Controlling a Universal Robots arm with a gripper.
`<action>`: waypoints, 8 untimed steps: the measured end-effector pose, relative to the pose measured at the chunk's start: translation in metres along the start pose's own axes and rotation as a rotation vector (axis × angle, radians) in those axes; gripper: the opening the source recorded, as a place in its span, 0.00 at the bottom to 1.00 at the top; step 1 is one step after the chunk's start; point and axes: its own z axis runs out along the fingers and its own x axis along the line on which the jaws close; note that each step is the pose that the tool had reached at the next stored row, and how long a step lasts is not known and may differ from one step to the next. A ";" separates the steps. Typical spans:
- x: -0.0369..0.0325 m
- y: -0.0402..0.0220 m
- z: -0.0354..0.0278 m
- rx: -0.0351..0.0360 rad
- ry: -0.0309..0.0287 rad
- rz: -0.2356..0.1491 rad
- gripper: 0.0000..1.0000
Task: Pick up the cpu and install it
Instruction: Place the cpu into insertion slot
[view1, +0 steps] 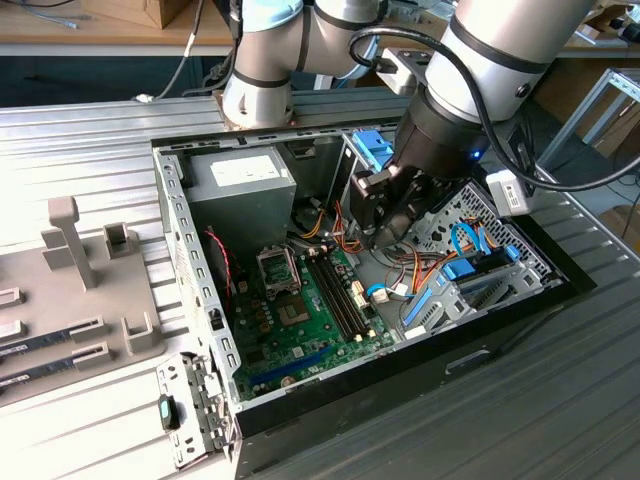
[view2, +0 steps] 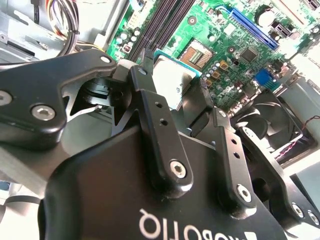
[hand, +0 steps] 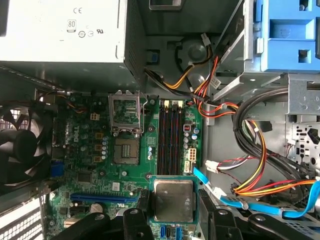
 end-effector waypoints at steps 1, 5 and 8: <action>0.0000 0.0000 0.0005 0.0000 0.0000 0.000 0.47; 0.0000 -0.0001 0.0016 -0.0001 0.0000 0.000 0.47; 0.0000 -0.0003 0.0026 -0.0001 0.0000 0.000 0.47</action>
